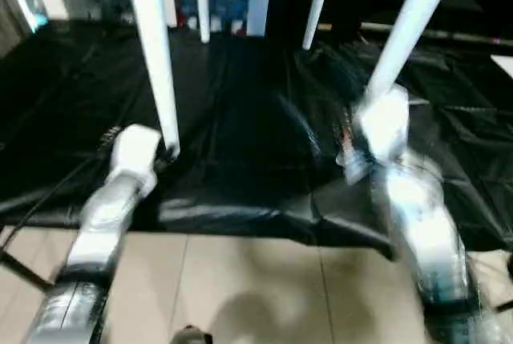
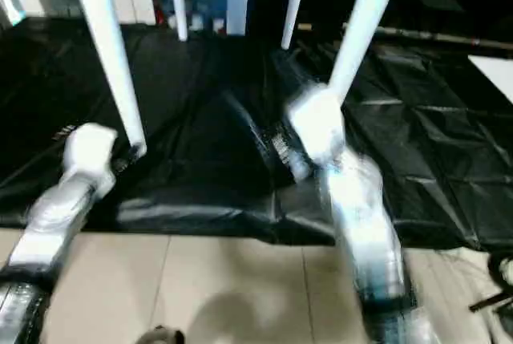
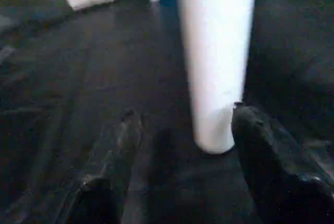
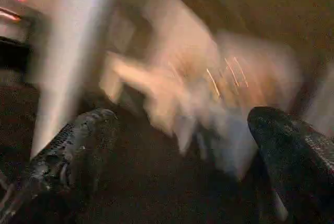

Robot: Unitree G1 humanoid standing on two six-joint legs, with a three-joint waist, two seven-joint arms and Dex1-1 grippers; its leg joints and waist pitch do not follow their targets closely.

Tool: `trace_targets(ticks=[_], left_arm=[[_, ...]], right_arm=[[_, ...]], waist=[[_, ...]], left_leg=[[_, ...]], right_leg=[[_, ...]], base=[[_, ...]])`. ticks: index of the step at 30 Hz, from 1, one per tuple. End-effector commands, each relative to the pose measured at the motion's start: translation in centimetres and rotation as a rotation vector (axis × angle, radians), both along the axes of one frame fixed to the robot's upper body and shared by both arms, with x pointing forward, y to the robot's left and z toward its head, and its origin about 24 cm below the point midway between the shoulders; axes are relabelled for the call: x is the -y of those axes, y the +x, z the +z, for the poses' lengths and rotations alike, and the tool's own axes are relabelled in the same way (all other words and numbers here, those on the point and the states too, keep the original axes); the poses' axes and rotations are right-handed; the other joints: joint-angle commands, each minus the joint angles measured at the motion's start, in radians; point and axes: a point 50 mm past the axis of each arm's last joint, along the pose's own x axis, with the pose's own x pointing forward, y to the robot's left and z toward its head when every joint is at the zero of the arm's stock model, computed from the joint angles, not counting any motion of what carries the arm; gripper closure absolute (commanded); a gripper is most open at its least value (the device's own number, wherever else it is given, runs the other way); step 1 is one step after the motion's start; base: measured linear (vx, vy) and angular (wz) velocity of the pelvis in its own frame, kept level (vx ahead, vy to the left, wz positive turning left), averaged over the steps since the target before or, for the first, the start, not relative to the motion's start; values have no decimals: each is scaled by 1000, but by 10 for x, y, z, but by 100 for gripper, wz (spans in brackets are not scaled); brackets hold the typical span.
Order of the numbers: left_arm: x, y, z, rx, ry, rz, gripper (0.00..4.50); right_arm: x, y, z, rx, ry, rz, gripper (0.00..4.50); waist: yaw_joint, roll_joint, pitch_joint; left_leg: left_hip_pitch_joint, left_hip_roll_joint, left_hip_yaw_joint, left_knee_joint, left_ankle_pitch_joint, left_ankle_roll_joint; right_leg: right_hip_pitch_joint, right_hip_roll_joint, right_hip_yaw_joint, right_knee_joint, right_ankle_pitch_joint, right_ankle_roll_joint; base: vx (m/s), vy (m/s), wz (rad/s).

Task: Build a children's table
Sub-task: Flip table

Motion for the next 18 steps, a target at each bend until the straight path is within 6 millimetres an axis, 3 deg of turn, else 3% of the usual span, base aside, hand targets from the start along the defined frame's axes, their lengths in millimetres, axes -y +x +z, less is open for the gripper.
trace_targets(ticks=[1,2,3,4,5,6,10,11,12,14,15,16,18], left_arm=[[0,-5,7,50,-50,24,102],[0,-10,7,58,-76,45,80],[6,-21,10,83,-137,81,80],[7,-22,11,82,-144,85,80],[16,-30,16,105,-143,95,80],[24,-34,21,134,-114,88,80],[40,-45,34,222,-91,120,80],[44,-47,35,223,-98,103,80],[48,-51,36,226,-111,95,80],[53,-57,39,229,-122,83,80],[55,-60,41,238,-118,84,80],[56,-63,44,243,-115,87,80],[57,-66,45,244,-115,95,80]], right_arm=[[18,1,-10,-120,26,-145,0],[22,-2,-17,-176,38,-190,0],[33,-5,-29,-246,65,-285,0],[34,-6,-30,-251,69,-294,0],[41,-8,-33,-251,40,-368,0],[45,-9,-32,-226,-12,-414,0],[48,-17,-36,-284,30,-455,0],[46,-20,-34,-267,27,-446,0],[45,-24,-30,-245,25,-434,0],[43,-30,-27,-235,27,-431,0],[43,-33,-27,-236,30,-429,0],[42,-36,-26,-233,38,-426,0],[42,-39,-26,-240,67,-413,0]], waist=[[-1,25,-65],[0,28,-68],[0,44,-64],[-2,42,-61],[0,49,-57],[-2,44,-52],[-2,42,-49],[-3,36,-49],[-3,28,-51],[-3,25,-50],[-5,30,-51],[-6,26,-51],[-6,29,-50]], left_leg=[[45,47,-40,-97,-519,-87],[43,43,-38,-92,-500,-83],[42,46,-37,-92,-493,-79],[41,48,-36,-93,-500,-82],[45,47,-36,-92,-525,-86],[44,48,-36,-93,-540,-86],[43,41,-38,-93,-525,-79],[40,41,-38,-93,-516,-78],[41,41,-36,-91,-508,-76],[39,41,-35,-91,-497,-71],[35,40,-38,-94,-490,-71],[35,41,-38,-94,-492,-70],[41,38,-37,-91,-513,-70]], right_leg=[[15,-45,34,-78,-226,-162],[14,-45,34,-76,-224,-158],[8,-47,37,-80,-216,-160],[8,-48,36,-81,-227,-159],[2,-48,35,-85,-278,-146],[0,-48,36,-96,-319,-127],[1,-47,36,-107,-401,-61],[1,-45,36,-109,-414,-44],[0,-45,37,-109,-418,-35],[-2,-43,37,-109,-423,-25],[1,-43,36,-106,-421,-20],[1,-42,35,-107,-419,-17],[-7,-39,36,-110,-431,-7]], base=[[0,0,0],[0,0,0],[0,0,0],[0,0,0],[0,0,0],[0,0,0],[0,0,0],[0,0,0],[0,0,0],[0,0,0],[0,0,0],[0,0,0],[0,0,0]])
